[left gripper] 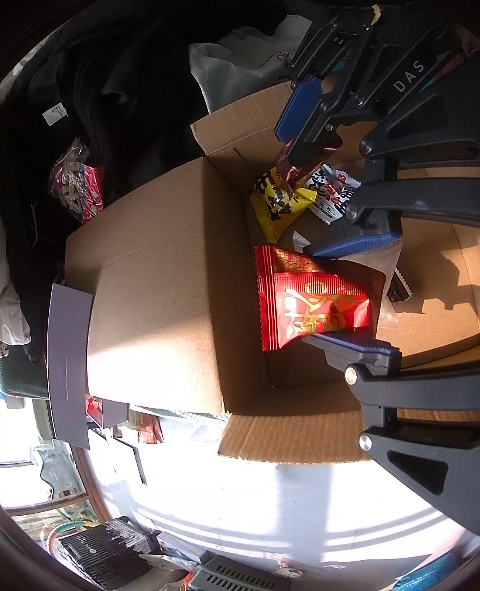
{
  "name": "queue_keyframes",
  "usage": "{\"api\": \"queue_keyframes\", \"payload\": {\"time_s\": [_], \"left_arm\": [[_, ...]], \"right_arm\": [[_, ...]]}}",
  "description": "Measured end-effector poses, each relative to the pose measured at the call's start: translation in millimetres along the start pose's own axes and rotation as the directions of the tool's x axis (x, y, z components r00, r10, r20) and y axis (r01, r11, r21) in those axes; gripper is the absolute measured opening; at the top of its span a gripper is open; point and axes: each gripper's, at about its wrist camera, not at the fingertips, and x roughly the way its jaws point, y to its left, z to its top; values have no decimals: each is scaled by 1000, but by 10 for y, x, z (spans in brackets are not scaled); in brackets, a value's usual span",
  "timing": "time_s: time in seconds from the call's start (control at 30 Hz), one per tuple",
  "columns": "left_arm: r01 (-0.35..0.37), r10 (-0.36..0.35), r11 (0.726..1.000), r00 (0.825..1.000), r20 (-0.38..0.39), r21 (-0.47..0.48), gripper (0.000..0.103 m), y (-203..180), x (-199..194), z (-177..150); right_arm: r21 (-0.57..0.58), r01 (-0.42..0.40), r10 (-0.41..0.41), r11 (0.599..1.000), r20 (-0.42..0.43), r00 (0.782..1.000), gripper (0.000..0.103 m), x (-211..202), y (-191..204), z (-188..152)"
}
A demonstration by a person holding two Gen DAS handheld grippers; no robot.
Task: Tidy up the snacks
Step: 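Open both tools to drop the packets into the box, then move both tools back down toward the remaining snacks on the mat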
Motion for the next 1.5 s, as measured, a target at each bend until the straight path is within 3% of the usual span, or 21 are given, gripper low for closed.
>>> {"api": "queue_keyframes", "payload": {"time_s": [0.17,0.37,0.67,1.07,1.5], "left_arm": [[-15,14,1000,1000,-17,-26,41,-4,-9,-89],[-22,22,1000,1000,3,-16,41,-59,-250,-114],[-23,22,1000,992,121,13,41,-193,-932,-110],[-74,54,995,957,284,61,41,-349,-1976,-293],[-102,55,989,921,384,103,41,-410,-2643,-774]], "right_arm": [[-10,17,-17,1000,-20,1000,47,-59,-13,-75],[-11,22,-22,1000,-1,1000,48,-290,-20,-103],[-35,16,-12,999,97,995,48,-860,82,-55],[-89,30,-7,996,253,967,53,-1752,346,-78],[-143,39,11,989,331,943,58,-2415,640,-431]]}}
